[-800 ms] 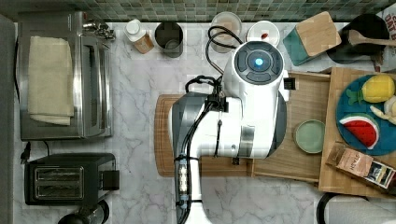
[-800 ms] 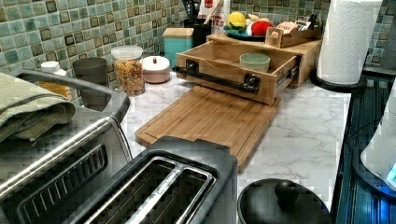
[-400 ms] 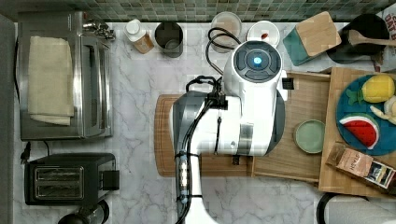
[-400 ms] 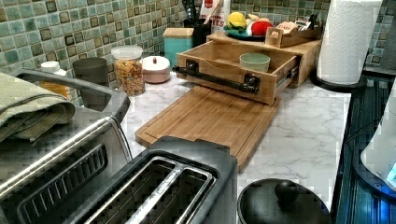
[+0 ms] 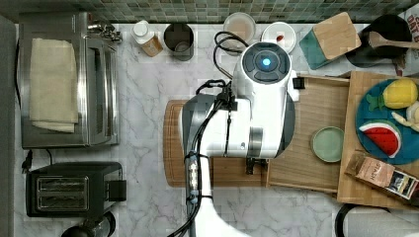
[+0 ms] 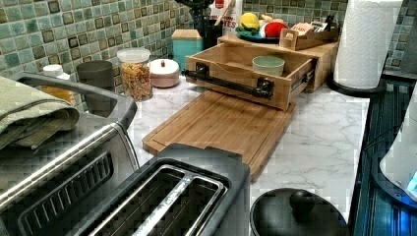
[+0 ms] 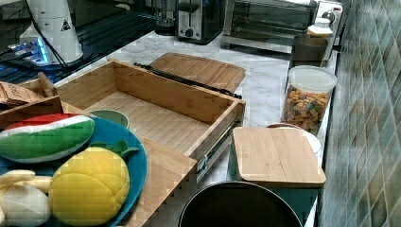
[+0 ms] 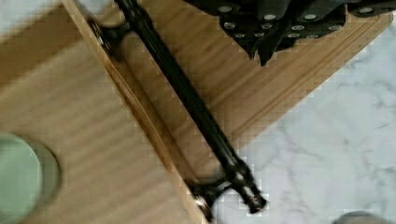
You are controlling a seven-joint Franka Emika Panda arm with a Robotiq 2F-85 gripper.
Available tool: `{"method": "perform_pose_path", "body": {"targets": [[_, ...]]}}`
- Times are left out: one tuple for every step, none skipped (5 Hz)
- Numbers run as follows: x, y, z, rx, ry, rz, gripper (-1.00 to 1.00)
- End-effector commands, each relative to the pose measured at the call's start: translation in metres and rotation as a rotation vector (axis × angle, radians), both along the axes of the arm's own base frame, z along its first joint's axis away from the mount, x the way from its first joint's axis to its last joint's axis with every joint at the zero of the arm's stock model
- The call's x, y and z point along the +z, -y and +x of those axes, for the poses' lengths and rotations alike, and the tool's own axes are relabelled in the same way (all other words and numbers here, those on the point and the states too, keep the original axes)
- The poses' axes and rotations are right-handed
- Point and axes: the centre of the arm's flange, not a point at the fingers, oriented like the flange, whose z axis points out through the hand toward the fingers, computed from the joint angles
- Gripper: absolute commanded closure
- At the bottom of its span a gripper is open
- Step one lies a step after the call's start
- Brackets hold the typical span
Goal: Close the drawer.
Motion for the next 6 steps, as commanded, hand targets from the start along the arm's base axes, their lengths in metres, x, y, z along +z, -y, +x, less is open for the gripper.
{"method": "perform_pose_path", "body": {"targets": [[0.012,-0.091,-0.001,0.32,0.065,0.029,1.0],[-0.007,-0.105,-0.001,0.428,0.047,-0.009,1.0],[-0.023,-0.111,-0.007,0.468,0.044,-0.012,1.0],[-0.048,-0.116,-0.021,0.529,0.086,-0.08,1.0],[-0.079,-0.118,-0.017,0.532,-0.007,-0.151,1.0],[-0.093,-0.113,-0.018,0.551,-0.082,-0.122,1.0]]}}
